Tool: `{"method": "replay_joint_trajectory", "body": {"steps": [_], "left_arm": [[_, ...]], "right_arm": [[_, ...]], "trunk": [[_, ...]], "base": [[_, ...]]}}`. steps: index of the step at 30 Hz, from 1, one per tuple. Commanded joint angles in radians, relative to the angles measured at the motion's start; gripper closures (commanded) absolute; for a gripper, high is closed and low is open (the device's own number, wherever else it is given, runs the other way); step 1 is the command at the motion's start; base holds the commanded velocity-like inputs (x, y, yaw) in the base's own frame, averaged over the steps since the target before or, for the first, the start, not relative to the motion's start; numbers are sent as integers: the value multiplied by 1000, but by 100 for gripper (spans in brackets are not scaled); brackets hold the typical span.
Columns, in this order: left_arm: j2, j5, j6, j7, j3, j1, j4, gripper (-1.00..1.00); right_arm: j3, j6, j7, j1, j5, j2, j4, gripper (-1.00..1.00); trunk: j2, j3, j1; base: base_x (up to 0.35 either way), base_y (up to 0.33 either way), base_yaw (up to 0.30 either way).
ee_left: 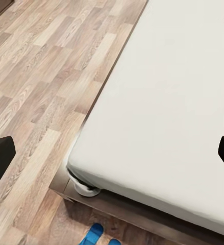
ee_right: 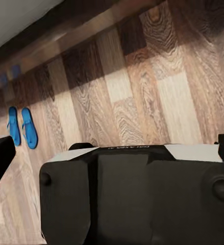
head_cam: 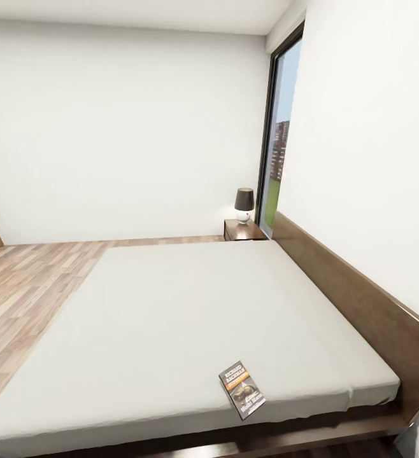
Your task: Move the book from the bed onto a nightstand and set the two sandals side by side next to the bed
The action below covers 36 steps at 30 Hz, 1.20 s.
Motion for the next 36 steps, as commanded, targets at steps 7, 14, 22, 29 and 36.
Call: {"method": "replay_joint_trajectory", "body": {"steps": [7,14,22,29,36], "left_arm": [[-1,1,6,-15,1,-1,-1,-100],[-1,0,5,-60,-1,-1,-2,-100],[-1,0,3,-74,-2,-1,-2,-100],[-1,-1,-12,-77,-3,-1,-1,-100],[-1,-1,-20,-82,-3,-1,-2,-100]], "right_arm": [[1,-12,52,0,-132,-13,2,-100],[-2,-50,185,1,-163,-23,1,-100],[-3,-59,257,1,-168,-56,-5,-100],[0,-61,278,1,-168,-133,-34,-100],[-3,-63,495,1,-170,-196,-48,-100]], "trunk": [[-2,-2,1],[-2,-2,1],[-2,-2,1],[-2,-2,1],[-2,-2,1]], "base": [[0,0,0],[0,0,0],[0,0,0],[0,0,0],[0,0,0]]}}
